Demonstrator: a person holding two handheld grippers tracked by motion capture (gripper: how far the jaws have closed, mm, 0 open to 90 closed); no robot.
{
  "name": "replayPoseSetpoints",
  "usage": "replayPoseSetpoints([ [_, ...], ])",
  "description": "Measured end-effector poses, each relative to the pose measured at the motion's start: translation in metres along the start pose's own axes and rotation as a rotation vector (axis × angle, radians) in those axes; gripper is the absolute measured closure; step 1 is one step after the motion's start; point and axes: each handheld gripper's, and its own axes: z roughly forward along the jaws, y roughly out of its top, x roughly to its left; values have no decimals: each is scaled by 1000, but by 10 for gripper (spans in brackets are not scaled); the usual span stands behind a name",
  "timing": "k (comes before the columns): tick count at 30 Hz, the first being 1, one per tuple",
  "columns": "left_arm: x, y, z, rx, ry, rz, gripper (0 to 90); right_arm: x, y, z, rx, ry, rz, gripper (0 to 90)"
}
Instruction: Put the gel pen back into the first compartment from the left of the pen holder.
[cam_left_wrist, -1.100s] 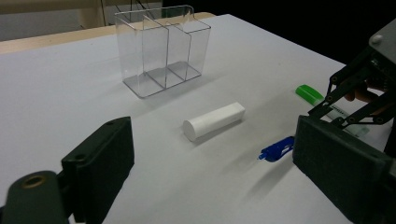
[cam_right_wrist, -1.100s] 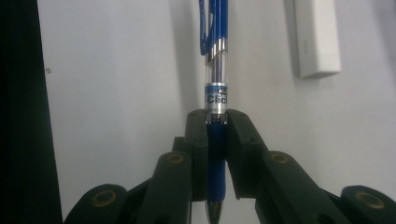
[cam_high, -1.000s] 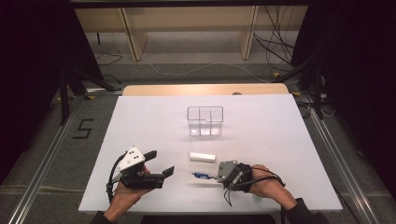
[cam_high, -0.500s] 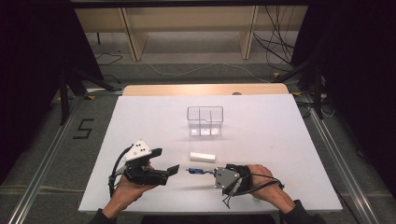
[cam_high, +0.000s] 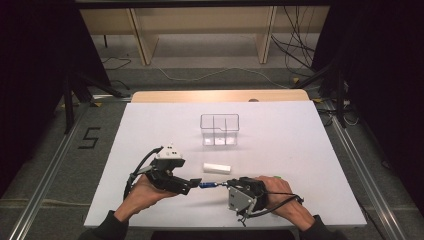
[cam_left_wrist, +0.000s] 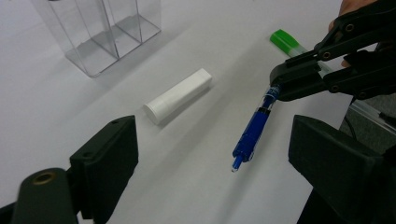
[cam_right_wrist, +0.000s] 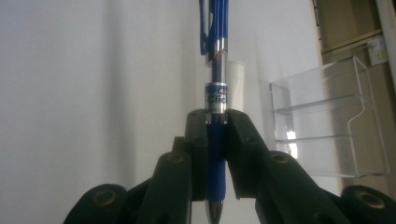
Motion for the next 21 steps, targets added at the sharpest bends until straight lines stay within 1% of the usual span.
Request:
replayPoseSetpoints([
  [1, -1, 2, 2, 19, -7, 5, 156, 1, 1, 0, -1, -15, -14, 800],
  [2, -1, 3, 4, 33, -10, 19, 157, 3, 1, -1, 0, -30, -19, 800],
  [3, -2, 5, 5, 46, -18, 22, 159, 3, 2, 0, -13, -40, -40, 800],
  [4, -3, 7, 7, 60, -27, 27, 162, 5, 3, -1, -8, -43, -46, 800],
  [6, -4, 10, 10, 92, -38, 47, 163, 8, 4, -1, -7, -69, -71, 800],
  [7, -5, 11, 12, 103, -40, 53, 163, 9, 6, -1, -12, -83, -95, 800],
  [9, -8, 14, 14, 120, -48, 58, 165, 11, 8, -1, -16, -106, -131, 800],
  [11, -9, 16, 16, 133, -54, 62, 167, 13, 9, -1, -14, -143, -184, 800],
  [12, -8, 17, 16, 144, -57, 69, 167, 14, 10, -1, -12, -156, -202, 800],
  [14, -8, 18, 19, 152, -64, 61, 172, 17, 12, 0, -5, -194, -242, 800],
  [15, -9, 18, 21, 157, -64, 59, 173, 18, 13, 0, -2, -209, -273, 800],
  [16, -8, 18, 22, 173, -66, 70, 175, 21, 14, 0, 6, -216, -267, 800],
  [17, -8, 18, 24, 174, -70, 65, 176, 21, 15, 0, 0, -231, -293, 800],
  [18, -8, 18, 25, 185, -72, 71, 179, 23, 16, 0, 5, -244, -295, 800],
  [19, -8, 18, 26, 195, -76, 77, 179, 23, 16, 0, 2, -258, -318, 800],
  [20, -9, 18, 27, 196, -74, 73, 181, 24, 17, 0, 9, -273, -331, 800],
  [21, -9, 18, 27, 206, -81, 79, 183, 25, 17, 1, 7, -281, -340, 800],
])
